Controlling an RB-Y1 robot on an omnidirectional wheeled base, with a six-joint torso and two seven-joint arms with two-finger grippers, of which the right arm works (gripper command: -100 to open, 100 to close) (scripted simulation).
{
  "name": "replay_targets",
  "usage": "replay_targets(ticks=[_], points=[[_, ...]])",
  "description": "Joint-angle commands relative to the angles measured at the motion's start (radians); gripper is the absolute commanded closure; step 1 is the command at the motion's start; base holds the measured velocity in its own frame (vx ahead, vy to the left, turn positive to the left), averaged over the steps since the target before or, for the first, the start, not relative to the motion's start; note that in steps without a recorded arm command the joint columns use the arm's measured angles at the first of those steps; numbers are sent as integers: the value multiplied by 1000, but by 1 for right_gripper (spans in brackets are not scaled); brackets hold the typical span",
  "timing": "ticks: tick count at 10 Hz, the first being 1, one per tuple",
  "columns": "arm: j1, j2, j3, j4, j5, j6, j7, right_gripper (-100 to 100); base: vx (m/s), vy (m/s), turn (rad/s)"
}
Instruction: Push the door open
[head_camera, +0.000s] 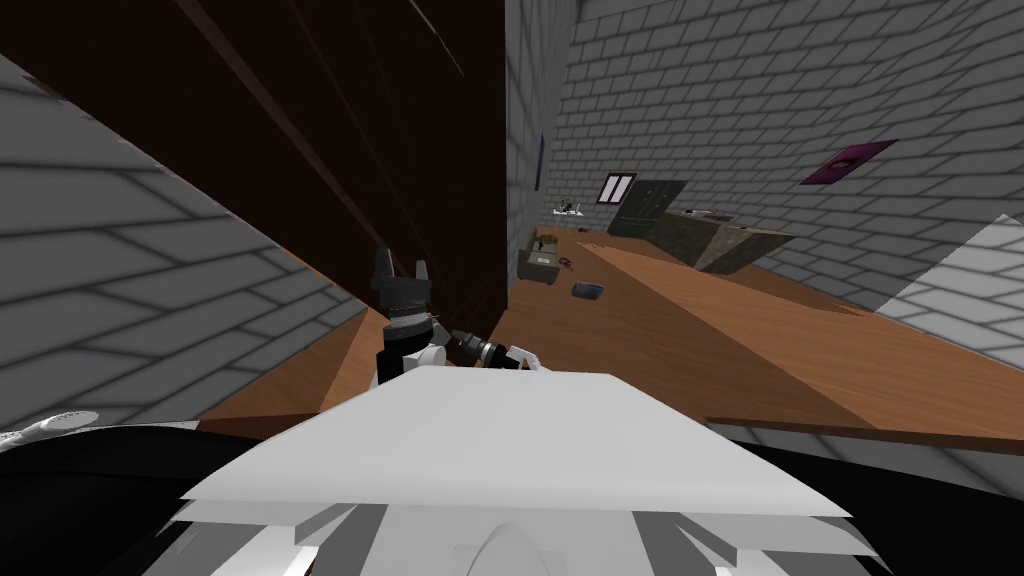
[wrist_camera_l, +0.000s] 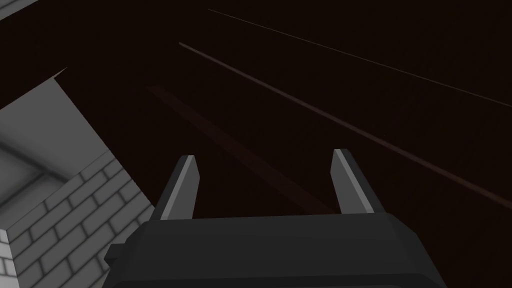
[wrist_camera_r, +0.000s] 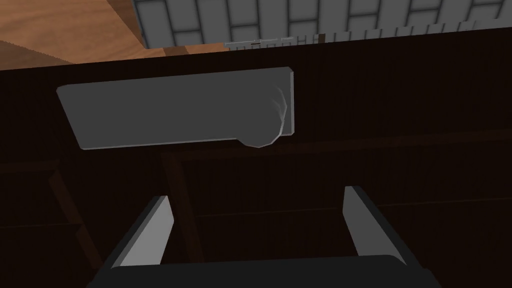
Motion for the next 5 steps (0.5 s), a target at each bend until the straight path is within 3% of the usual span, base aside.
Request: replay_targets(ticks=[1,3,5], points=[[0,0,0,0,0,0,0,-100,-90,-57,-4],[1,4,-8,9,1,2,4,-100,31,111,35],[1,11,-15,19,2,1,8,-100,79,201,26]])
